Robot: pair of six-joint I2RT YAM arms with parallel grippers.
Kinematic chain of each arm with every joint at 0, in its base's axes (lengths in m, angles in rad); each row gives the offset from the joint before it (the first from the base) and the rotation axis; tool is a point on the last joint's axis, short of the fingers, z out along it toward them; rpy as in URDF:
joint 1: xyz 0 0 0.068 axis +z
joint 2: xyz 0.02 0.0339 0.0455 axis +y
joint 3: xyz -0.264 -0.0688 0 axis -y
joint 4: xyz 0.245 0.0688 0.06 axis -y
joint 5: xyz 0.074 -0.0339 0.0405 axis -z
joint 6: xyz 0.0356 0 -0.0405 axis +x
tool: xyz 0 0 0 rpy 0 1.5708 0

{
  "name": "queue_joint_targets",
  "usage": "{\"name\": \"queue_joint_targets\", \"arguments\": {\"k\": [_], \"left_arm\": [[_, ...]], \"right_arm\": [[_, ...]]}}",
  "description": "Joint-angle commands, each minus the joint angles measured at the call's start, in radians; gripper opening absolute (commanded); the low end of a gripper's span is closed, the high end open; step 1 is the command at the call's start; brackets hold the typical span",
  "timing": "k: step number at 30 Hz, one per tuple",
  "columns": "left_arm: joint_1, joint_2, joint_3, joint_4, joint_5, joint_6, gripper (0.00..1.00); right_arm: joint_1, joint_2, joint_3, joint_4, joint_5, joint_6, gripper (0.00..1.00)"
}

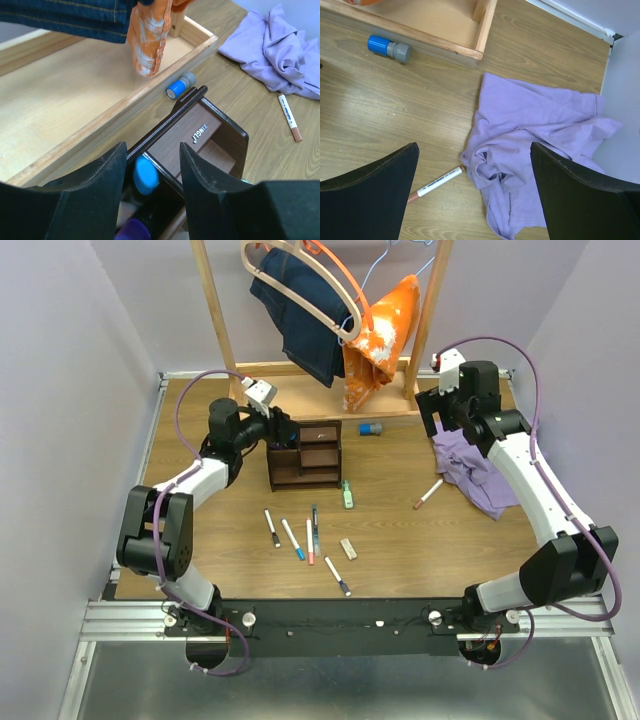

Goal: Sort the stationery into containers
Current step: Place the pen in the storage box, then pick up the pen from the center of the board.

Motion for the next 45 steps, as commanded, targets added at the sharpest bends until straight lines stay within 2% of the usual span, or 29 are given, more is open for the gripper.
{"name": "queue_joint_targets", "arguments": {"k": [1,6,9,15,16,18,21,22,24,25,26,27,28,30,31,33,34,37,40,45], "left_arm": [[0.007,-0.083,-0.006,-0.007,-0.018,0.056,0.57],[0.012,-0.174,0.01,-0.078,-0.06,0.105,0.61],[0.015,-0.258,0.046,-0.177,-0.083,0.143,0.64],[0.024,-0.451,0.107,-0.522,-0.142,0.224,0.69],[0.027,-0.468,0.104,-0.609,-0.159,0.231,0.72],[0.029,-0.519,0.077,-0.683,-0.181,0.269,0.73],[0.029,-0.572,0.003,-0.739,-0.185,0.329,0.74],[0.029,-0.577,-0.011,-0.73,-0.19,0.333,0.76],[0.029,-0.565,-0.016,-0.734,-0.175,0.346,0.77],[0.029,-0.554,-0.013,-0.739,-0.163,0.347,0.77],[0.029,-0.541,0.001,-0.74,-0.152,0.349,0.77],[0.029,-0.515,0.009,-0.744,-0.138,0.373,0.76],[0.029,-0.502,0.018,-0.759,-0.102,0.388,0.76],[0.029,-0.478,0.049,-0.771,-0.093,0.407,0.76],[0.029,-0.47,0.058,-0.779,-0.1,0.407,0.77],[0.029,-0.445,0.089,-0.797,-0.103,0.427,0.76],[0.029,-0.438,0.098,-0.815,-0.106,0.439,0.76],[0.029,-0.412,0.13,-0.831,-0.165,0.475,0.77],[0.029,-0.399,0.148,-0.845,-0.236,0.497,0.77],[0.03,-0.421,0.167,-0.859,-0.25,0.504,0.77]], "right_arm": [[-0.006,-0.016,0.0,-0.012,-0.023,-0.004,1.0],[-0.004,-0.037,-0.014,-0.015,-0.06,0.003,1.0],[-0.006,-0.055,-0.039,-0.044,-0.158,0.01,1.0],[0.002,-0.069,-0.118,-0.097,-0.43,0.042,1.0],[0.017,-0.06,-0.118,-0.113,-0.471,0.041,1.0],[0.043,-0.037,-0.112,-0.169,-0.503,-0.044,0.98],[0.115,0.013,-0.078,-0.231,-0.417,-0.132,0.98],[0.117,0.044,-0.06,-0.237,-0.317,-0.091,0.98],[0.116,0.113,0.058,-0.33,-0.251,-0.03,0.98],[0.116,0.185,0.109,-0.393,-0.282,-0.084,0.96],[0.116,0.204,0.14,-0.488,-0.307,-0.132,0.9],[0.116,0.217,0.164,-0.513,-0.319,-0.187,0.84],[0.116,0.216,0.16,-0.528,-0.332,-0.335,0.84],[0.114,0.192,0.081,-0.507,-0.321,-0.504,0.84],[0.107,0.178,0.047,-0.483,-0.31,-0.662,0.85],[0.099,0.152,-0.022,-0.449,-0.312,-0.839,0.85],[0.088,0.15,-0.08,-0.441,-0.322,-1.002,0.84],[0.061,0.171,-0.153,-0.41,-0.353,-1.236,0.82],[0.05,0.228,-0.179,-0.389,-0.356,-1.364,0.79],[0.048,0.313,-0.159,-0.386,-0.333,-1.421,0.73]]}}
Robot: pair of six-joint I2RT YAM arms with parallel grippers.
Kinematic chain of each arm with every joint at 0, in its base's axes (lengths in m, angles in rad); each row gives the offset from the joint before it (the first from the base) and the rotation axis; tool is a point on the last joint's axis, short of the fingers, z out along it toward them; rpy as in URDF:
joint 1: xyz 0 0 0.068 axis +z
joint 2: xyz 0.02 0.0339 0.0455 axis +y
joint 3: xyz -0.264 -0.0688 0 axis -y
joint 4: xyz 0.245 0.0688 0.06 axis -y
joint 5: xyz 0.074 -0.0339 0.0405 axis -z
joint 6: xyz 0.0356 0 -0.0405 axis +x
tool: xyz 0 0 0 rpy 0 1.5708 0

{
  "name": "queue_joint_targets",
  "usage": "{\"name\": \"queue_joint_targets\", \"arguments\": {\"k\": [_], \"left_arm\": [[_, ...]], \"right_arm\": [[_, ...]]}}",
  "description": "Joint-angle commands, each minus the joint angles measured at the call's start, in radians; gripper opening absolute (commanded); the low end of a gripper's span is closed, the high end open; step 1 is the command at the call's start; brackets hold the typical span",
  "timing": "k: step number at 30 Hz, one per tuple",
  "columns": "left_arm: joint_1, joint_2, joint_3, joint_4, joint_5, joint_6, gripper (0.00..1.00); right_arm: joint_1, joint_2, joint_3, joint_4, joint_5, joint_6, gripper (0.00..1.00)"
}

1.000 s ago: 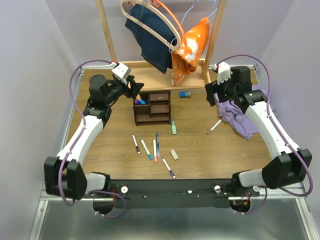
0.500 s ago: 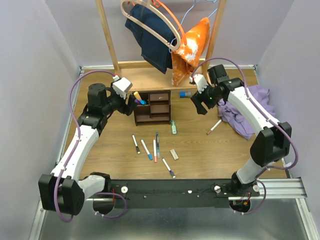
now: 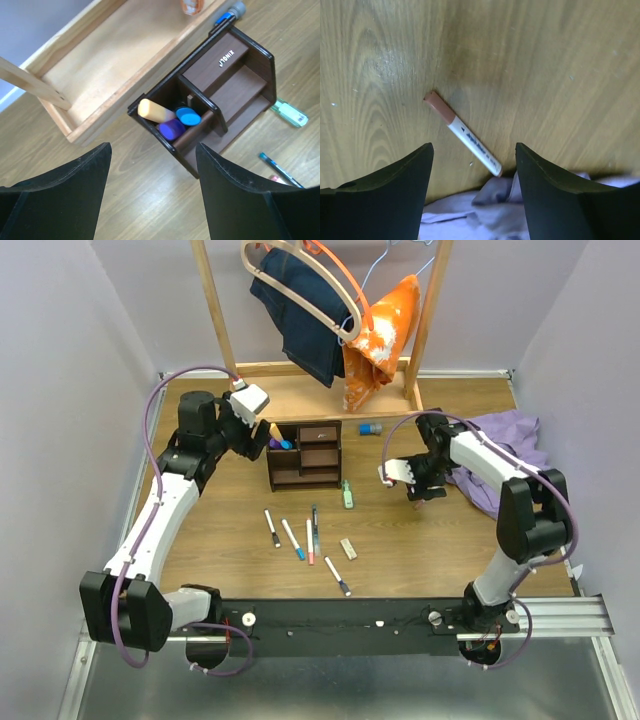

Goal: Sort the stationery into containers
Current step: Pick up the pen from the center of the board.

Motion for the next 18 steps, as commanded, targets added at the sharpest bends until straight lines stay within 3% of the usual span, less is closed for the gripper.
{"name": "queue_joint_targets", "arguments": {"k": [1,8,18], "left_arm": [[0.008,-0.02,0.014,-0.011,-0.035,0.036,0.77],[0.017,0.021,0.016,0.062,-0.087,-0.044,0.78],[0.057,0.021,0.016,0.043,-0.103,-0.013,0.77]], "right_arm": [[-0.003,0.07,0.004,0.008,0.009,-0.222,0.72],[-0.035,0.113,0.039,-0.061,-0.009,-0.317,0.67],[-0.037,0.146,0.019,-0.102,-0.026,-0.391,0.64]]}}
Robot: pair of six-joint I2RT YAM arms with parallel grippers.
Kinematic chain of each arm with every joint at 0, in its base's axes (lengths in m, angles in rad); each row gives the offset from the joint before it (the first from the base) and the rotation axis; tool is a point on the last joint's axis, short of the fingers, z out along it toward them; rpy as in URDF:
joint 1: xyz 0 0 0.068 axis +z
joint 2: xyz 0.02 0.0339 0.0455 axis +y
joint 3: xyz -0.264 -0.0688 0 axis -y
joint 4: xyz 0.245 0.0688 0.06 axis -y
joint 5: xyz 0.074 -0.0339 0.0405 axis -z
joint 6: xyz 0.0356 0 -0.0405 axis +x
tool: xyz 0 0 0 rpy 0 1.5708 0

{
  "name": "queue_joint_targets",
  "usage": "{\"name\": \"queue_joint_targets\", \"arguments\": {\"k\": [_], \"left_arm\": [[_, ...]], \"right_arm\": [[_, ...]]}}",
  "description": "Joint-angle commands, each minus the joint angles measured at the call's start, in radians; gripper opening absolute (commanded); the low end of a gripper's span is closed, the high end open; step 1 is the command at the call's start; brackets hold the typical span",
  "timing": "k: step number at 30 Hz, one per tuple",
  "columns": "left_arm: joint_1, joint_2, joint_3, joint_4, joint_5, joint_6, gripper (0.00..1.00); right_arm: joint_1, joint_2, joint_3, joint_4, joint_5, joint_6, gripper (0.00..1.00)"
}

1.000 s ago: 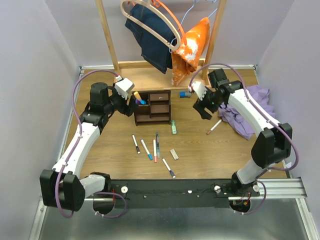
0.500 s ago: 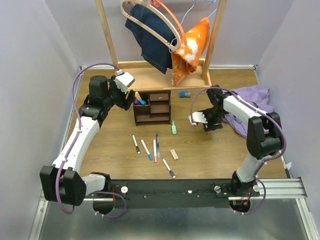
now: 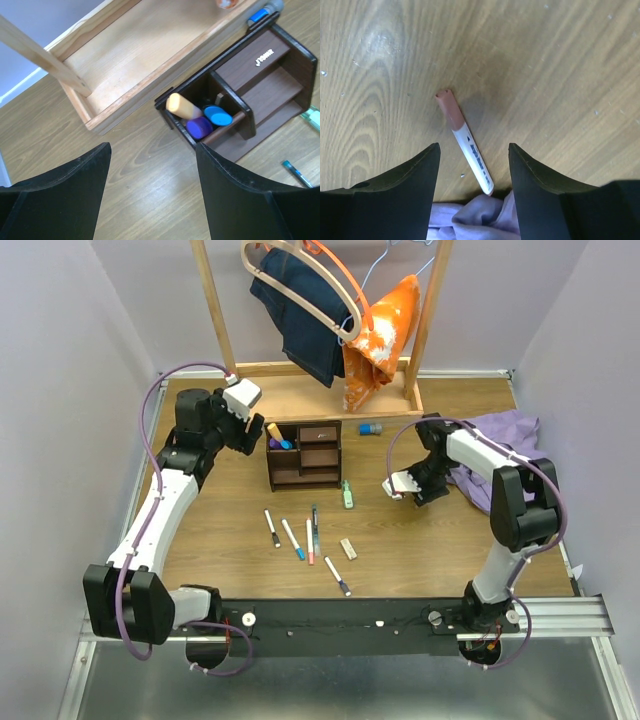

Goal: Sort the stationery into containers
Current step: Pick up the pen from the center of the board.

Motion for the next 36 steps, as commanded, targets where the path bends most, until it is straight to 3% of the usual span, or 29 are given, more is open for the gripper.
{"name": "queue_joint_targets", "arguments": {"k": [1,5,17,23,26,32,36], "left_arm": [[0.029,-0.012,0.008,0.008,-0.027,0.005,0.78],[0.047,-0.025,-0.015,0.012,-0.026,-0.009,0.78],[0.091,-0.072,-0.062,0.012,-0.018,-0.022,0.78],[0.092,-0.078,-0.078,0.02,-0.01,-0.032,0.78],[0.092,-0.084,-0.084,0.02,-0.006,-0.035,0.78],[0.092,-0.092,-0.098,0.022,0.004,-0.035,0.78],[0.092,-0.095,-0.092,0.014,0.007,-0.019,0.78]], "right_arm": [[-0.004,0.046,0.008,-0.051,-0.027,-0.061,0.64],[-0.004,0.076,0.028,-0.071,-0.03,-0.085,0.64],[-0.002,0.114,0.011,-0.077,-0.001,-0.105,0.41],[0.007,0.096,-0.013,-0.057,-0.01,-0.095,0.25],[0.03,0.071,-0.047,-0.003,-0.006,-0.058,0.11],[0.039,0.021,-0.03,-0.031,-0.048,-0.032,0.11],[0.038,-0.015,0.124,-0.123,-0.139,-0.001,0.11]]}}
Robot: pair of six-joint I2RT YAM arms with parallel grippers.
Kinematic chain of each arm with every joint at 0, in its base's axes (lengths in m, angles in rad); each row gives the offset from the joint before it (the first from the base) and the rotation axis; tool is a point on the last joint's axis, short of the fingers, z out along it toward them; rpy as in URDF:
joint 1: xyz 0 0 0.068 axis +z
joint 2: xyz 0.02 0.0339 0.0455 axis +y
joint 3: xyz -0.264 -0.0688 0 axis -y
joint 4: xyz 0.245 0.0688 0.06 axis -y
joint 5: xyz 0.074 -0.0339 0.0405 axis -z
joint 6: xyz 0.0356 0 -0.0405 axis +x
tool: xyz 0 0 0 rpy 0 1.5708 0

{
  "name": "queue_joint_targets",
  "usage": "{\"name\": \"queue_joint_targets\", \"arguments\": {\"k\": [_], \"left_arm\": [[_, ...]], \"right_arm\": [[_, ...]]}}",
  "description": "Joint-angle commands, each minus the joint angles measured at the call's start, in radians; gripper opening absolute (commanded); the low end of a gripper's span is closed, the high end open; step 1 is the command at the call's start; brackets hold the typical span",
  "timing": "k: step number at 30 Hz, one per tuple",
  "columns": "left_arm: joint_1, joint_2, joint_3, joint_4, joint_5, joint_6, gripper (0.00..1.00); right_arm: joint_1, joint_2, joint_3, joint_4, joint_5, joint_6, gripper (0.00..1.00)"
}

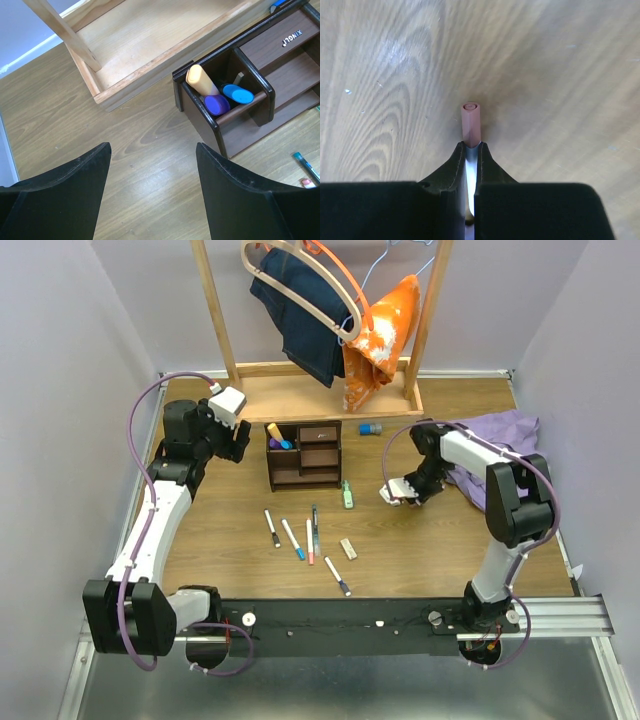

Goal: Sort the stationery into containers
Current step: Pick up the pen from the center of the board.

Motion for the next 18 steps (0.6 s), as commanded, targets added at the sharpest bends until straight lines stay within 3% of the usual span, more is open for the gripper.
{"name": "queue_joint_targets", "arguments": {"k": [1,6,10,13,16,18], "left_arm": [[0.007,-0.03,-0.001,0.007,0.013,0.006,0.78],[0.007,-0.027,0.007,0.016,0.014,0.009,0.78],[0.007,-0.012,0.024,0.017,0.013,0.0,0.78],[0.007,0.01,0.047,0.005,0.014,-0.003,0.78],[0.007,0.037,0.084,-0.018,0.01,-0.012,0.78],[0.007,0.053,0.111,-0.027,0.004,-0.016,0.78]], "right_arm": [[0.009,-0.06,0.197,-0.122,-0.146,0.06,0.1],[0.016,-0.059,0.532,-0.207,-0.362,0.18,0.09],[0.031,-0.019,0.737,-0.144,-0.546,0.422,0.09],[0.048,0.016,0.815,0.044,-0.674,0.736,0.09],[0.068,0.032,0.803,0.357,-0.757,1.17,0.09],[0.097,0.05,0.791,0.581,-0.781,1.315,0.09]]}}
